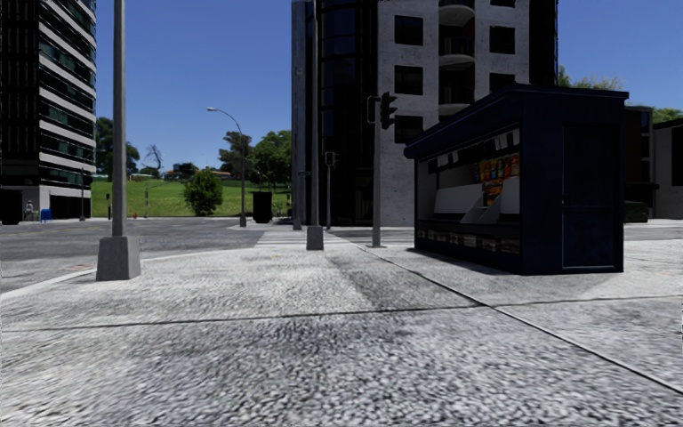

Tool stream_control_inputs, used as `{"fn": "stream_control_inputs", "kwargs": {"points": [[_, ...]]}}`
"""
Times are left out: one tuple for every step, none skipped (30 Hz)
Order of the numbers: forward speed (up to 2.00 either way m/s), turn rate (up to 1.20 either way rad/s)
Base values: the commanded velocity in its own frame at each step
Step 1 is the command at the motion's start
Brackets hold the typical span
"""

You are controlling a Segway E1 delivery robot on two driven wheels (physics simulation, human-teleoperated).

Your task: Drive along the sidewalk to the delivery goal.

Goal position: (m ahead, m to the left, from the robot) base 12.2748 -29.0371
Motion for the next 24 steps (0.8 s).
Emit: {"fn": "stream_control_inputs", "kwargs": {"points": [[1.09,-0.35],[1.11,-0.35],[1.13,-0.36],[1.15,-0.37],[1.15,-0.37],[1.17,-0.38],[1.17,-0.38],[1.19,-0.38],[1.22,-0.38],[1.24,-0.39],[1.25,-0.39],[1.26,-0.4],[1.27,-0.4],[1.27,-0.42],[1.27,-0.44],[1.27,-0.44],[1.27,-0.44],[1.27,-0.45],[1.27,-0.45],[1.27,-0.45],[1.27,-0.45],[1.27,-0.46],[1.27,-0.47],[1.27,-0.47]]}}
